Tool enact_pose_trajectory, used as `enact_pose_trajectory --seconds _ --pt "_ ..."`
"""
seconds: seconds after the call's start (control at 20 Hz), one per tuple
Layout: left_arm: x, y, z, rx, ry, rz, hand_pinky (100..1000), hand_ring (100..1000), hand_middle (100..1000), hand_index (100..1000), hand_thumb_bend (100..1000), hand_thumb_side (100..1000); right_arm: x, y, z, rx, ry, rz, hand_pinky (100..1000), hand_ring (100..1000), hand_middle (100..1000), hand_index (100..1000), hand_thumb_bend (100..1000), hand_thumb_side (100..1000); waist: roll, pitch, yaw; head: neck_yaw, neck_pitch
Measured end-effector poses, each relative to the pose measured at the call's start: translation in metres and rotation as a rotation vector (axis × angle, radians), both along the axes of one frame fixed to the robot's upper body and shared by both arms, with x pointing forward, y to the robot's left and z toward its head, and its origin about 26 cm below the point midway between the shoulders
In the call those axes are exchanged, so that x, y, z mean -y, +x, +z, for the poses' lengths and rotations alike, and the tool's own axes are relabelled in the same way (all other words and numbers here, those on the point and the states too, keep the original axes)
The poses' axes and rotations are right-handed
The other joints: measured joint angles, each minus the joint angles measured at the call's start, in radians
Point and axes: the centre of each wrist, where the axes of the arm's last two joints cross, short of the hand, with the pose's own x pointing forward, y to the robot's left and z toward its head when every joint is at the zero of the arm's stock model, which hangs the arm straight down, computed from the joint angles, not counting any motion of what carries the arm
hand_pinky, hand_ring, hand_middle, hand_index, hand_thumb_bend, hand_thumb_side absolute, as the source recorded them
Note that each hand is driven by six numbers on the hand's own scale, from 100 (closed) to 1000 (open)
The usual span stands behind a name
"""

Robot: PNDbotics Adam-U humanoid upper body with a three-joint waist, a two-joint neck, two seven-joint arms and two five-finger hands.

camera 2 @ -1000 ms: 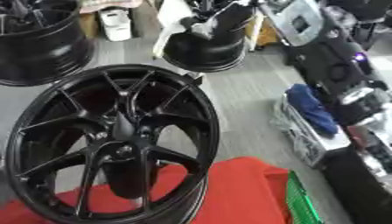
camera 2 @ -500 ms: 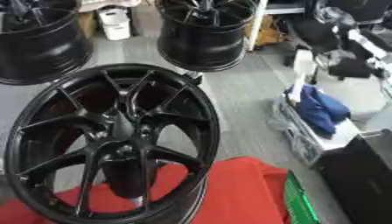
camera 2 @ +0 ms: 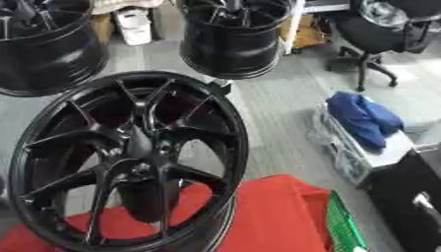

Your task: Pull the pin out of the wheel hub.

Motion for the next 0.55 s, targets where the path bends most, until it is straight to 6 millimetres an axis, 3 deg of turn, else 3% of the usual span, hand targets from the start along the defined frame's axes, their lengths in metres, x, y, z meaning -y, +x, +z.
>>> enact_pose_trajectory --seconds 0.15,0.2,0.3,0.35,0.4,0.55 --pt "0.0 -0.002 -0.003 -0.007 -0.005 0.004 579 689 634 802 430 657 -0.027 0.02 0.003 0.107 -0.039 0.049 760 892 1000 938 100 504 0.003 -0.004 -0.004 0.001 0.0" --pt "0.001 -0.002 -0.004 -0.009 -0.01 0.005 579 689 633 801 429 656 -0.037 0.03 0.008 0.154 -0.061 0.09 757 889 1000 936 100 439 0.005 -0.005 -0.005 0.001 0.0" --pt "0.001 -0.002 -0.004 -0.011 -0.012 0.008 578 689 633 801 426 655 -0.059 0.052 0.024 0.251 -0.112 0.197 756 888 1000 937 100 414 0.006 -0.008 -0.007 0.005 0.001" --pt "0.001 -0.002 -0.005 -0.012 -0.014 0.01 578 690 633 800 426 654 -0.07 0.062 0.033 0.295 -0.137 0.255 753 885 1000 939 100 278 0.006 -0.008 -0.007 0.006 0.001" --pt "0.002 -0.002 -0.005 -0.011 -0.018 0.012 578 690 634 800 426 653 -0.081 0.071 0.042 0.338 -0.159 0.315 753 885 1000 939 100 444 0.006 -0.008 -0.008 0.008 0.001" --pt "0.002 -0.003 -0.006 -0.011 -0.024 0.021 577 694 637 797 428 650 -0.114 0.092 0.07 0.46 -0.198 0.492 749 881 1000 938 100 470 0.006 -0.008 -0.009 0.01 0.004"
